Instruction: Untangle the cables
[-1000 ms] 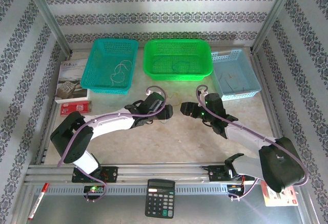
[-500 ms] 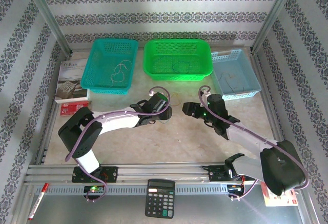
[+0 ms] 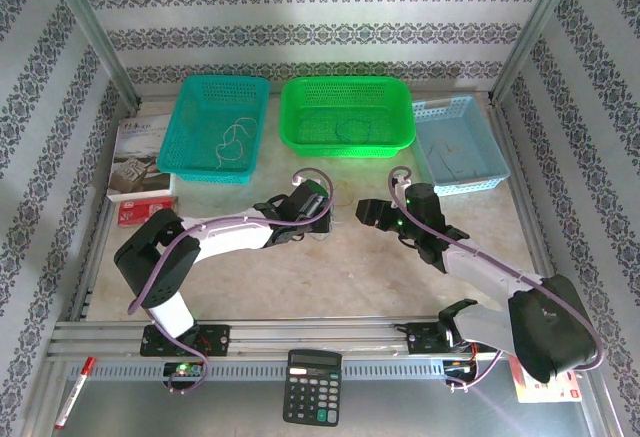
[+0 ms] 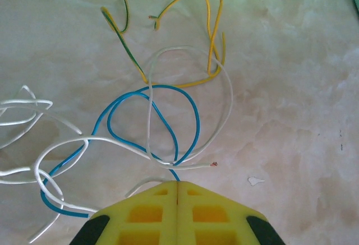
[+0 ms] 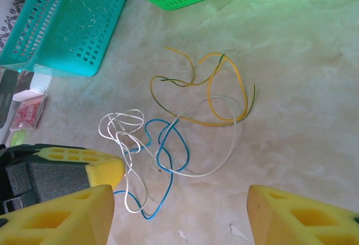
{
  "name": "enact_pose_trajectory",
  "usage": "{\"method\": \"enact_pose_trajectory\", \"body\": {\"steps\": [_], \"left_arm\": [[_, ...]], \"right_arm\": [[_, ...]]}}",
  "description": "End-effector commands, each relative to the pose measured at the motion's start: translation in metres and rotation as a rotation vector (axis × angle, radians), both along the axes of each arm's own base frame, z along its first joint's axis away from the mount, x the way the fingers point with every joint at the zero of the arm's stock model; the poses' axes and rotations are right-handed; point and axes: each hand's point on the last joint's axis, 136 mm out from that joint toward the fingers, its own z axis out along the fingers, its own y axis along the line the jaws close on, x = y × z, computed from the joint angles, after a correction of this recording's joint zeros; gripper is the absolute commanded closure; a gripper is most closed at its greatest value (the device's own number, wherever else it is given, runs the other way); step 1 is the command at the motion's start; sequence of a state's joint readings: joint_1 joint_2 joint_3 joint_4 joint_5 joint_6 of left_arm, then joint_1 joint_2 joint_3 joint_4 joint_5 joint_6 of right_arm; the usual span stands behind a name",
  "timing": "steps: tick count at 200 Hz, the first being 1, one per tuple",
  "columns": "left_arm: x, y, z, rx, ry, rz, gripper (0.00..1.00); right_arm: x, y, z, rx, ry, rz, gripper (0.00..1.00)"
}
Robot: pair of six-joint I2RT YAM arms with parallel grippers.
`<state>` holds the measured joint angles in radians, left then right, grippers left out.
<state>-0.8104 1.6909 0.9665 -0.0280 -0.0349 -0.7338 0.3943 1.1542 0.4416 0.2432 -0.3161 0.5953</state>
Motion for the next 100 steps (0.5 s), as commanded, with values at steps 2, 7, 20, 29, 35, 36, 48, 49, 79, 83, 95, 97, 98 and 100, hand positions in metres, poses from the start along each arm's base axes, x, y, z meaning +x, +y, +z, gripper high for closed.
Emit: {"method": "enact_pose_trajectory", "body": {"steps": [2, 7, 20, 29, 35, 36, 48, 49, 79, 83, 95, 97, 98, 100], "left_arm": [[0.008, -0.007, 0.019, -0.007, -0.067, -0.019, 1.0], [0.008, -0.006, 0.024, -0.009, -0.077, -0.019, 1.0], [0.007, -0.004, 0.034, -0.012, -0.095, -0.023, 1.0], [0.007, -0.003, 0.04, -0.017, -0.103, -0.025, 1.0], [0.005, -0.003, 0.045, -0.018, -0.107, -0.028, 1.0], [0.005, -0.003, 0.045, -0.017, -0.107, -0.029, 1.0], [0.002, -0.001, 0.048, -0.02, -0.099, -0.031, 0.84], [0.002, -0.001, 0.048, -0.02, -0.098, -0.032, 0.83], [-0.005, 0.005, 0.044, -0.023, -0.057, -0.008, 0.52], [-0.006, 0.006, 0.042, -0.018, -0.056, -0.003, 0.5], [-0.005, 0.011, 0.034, -0.001, -0.048, 0.009, 0.44], [-0.005, 0.011, 0.033, -0.001, -0.047, 0.011, 0.43], [-0.005, 0.011, 0.033, 0.0, -0.047, 0.011, 0.43], [-0.005, 0.011, 0.032, 0.001, -0.044, 0.01, 0.42]], "right_arm": [[0.001, 0.002, 0.013, 0.022, -0.042, 0.019, 0.36], [0.001, 0.003, 0.014, 0.023, -0.043, 0.021, 0.36], [0.002, 0.003, 0.015, 0.026, -0.044, 0.021, 0.36], [0.002, 0.003, 0.016, 0.027, -0.046, 0.022, 0.36], [0.002, 0.003, 0.016, 0.026, -0.045, 0.022, 0.36], [0.002, 0.003, 0.016, 0.027, -0.046, 0.022, 0.36], [0.002, 0.004, 0.018, 0.028, -0.049, 0.023, 0.36], [0.003, 0.004, 0.018, 0.029, -0.049, 0.023, 0.36], [0.003, 0.004, 0.018, 0.029, -0.049, 0.025, 0.36], [0.003, 0.005, 0.019, 0.03, -0.05, 0.026, 0.36], [0.003, 0.005, 0.019, 0.033, -0.047, 0.026, 0.36], [0.003, 0.005, 0.019, 0.034, -0.048, 0.027, 0.36], [0.003, 0.005, 0.019, 0.034, -0.048, 0.027, 0.36], [0.003, 0.005, 0.019, 0.034, -0.046, 0.027, 0.36]]}}
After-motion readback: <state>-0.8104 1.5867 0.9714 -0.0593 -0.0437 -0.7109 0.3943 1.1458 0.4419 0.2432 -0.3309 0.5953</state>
